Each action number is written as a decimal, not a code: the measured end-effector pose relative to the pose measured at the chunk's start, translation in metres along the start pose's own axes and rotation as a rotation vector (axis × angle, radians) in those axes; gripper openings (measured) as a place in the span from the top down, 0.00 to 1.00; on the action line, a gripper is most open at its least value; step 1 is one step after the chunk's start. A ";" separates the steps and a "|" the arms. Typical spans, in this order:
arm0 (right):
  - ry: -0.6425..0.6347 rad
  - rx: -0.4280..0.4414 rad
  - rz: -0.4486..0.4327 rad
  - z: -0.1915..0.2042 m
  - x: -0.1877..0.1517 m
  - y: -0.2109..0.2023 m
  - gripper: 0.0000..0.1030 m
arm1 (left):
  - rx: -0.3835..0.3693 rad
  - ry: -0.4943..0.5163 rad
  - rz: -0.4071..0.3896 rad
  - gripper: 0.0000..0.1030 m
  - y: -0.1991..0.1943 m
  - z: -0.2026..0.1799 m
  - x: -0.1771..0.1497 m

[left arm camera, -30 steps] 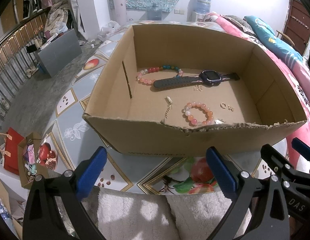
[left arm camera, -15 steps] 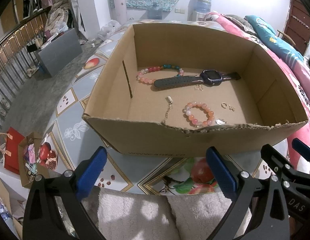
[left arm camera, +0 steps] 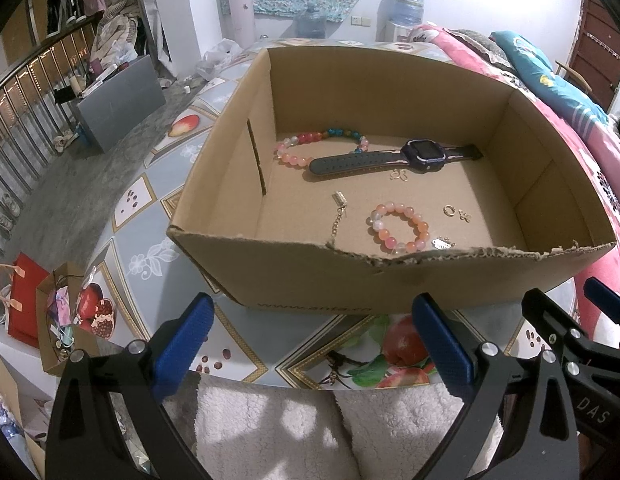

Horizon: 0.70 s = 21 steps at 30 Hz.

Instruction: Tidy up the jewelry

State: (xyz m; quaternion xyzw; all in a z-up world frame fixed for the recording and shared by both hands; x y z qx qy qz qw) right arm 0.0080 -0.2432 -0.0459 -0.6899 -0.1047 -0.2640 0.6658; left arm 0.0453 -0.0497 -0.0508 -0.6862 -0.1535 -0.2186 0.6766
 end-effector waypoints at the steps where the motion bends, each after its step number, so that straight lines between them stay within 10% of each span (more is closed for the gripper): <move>1: 0.000 0.000 0.000 0.000 0.000 0.000 0.08 | 0.000 -0.001 0.000 0.06 0.000 0.000 0.000; 21: 0.001 0.000 -0.002 0.000 0.000 0.000 0.08 | -0.001 0.000 0.000 0.06 0.000 0.001 0.000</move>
Point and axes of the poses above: each gripper's, at about its wrist camera, not at the fingertips, and y roughly the way its jaws point, z to its left, x to its top, the point moved 9 cm from there along y, roughly the way its jaws point, and after that the axes turned 2 degrees about z, right-handed, at the moved point
